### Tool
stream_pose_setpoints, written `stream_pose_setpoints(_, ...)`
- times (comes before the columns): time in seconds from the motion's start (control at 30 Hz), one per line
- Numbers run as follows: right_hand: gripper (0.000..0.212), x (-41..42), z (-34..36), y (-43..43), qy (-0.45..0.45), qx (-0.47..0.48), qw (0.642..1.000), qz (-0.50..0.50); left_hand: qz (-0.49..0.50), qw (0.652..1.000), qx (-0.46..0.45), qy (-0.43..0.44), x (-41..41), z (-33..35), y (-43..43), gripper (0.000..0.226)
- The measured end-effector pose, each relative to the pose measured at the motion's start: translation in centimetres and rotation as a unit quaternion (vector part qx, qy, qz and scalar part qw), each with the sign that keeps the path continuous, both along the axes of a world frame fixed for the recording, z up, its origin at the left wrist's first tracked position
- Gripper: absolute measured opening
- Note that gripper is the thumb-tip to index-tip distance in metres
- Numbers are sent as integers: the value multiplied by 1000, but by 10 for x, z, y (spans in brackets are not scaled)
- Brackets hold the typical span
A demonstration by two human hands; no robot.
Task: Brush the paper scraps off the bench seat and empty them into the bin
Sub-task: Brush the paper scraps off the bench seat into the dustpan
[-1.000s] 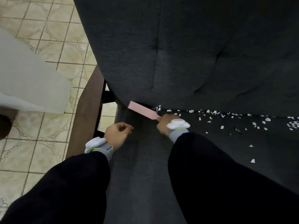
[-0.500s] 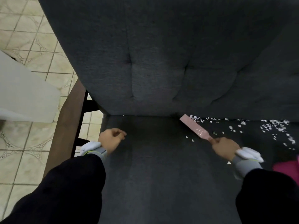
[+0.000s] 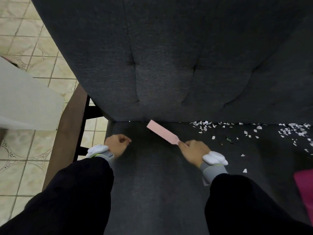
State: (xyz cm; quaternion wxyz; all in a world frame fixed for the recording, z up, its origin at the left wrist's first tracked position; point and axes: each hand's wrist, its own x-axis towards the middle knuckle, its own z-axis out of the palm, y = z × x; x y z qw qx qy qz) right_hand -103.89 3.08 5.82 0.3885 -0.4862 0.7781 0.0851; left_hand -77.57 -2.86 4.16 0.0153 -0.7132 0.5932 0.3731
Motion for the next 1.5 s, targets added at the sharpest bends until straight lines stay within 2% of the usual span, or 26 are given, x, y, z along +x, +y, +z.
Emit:
stream_pose_setpoints(0.17,49,29,-2,-34,26,-20,997,68,-86,994,57,-38,13,-24,-10,30)
stream_pose_setpoints(0.4,54,72,-6,-78,14,-53,989,139,-165,982,64,-68,17,-46,-17,46)
stream_pose_setpoints(0.6,52,96,-16,-99,62,-45,979,188,-205,971,76,-94,17,-45,-26,53)
stream_pose_setpoints(0.73,49,63,-23,-97,88,-24,983,156,-193,975,75,-85,17,-46,-24,56)
stream_pose_setpoints(0.87,57,-8,-20,-78,162,30,984,70,-179,979,70,-72,12,-47,-23,55)
stream_pose_setpoints(1.03,63,-94,-8,-35,198,70,977,26,-172,979,73,-82,8,-43,-16,57)
stream_pose_setpoints(1.23,57,-112,13,1,177,21,984,32,-161,980,76,-92,-1,-36,-11,52)
stream_pose_setpoints(1.5,54,-9,10,-37,66,-56,991,104,-168,979,64,-93,-2,-38,-18,65)
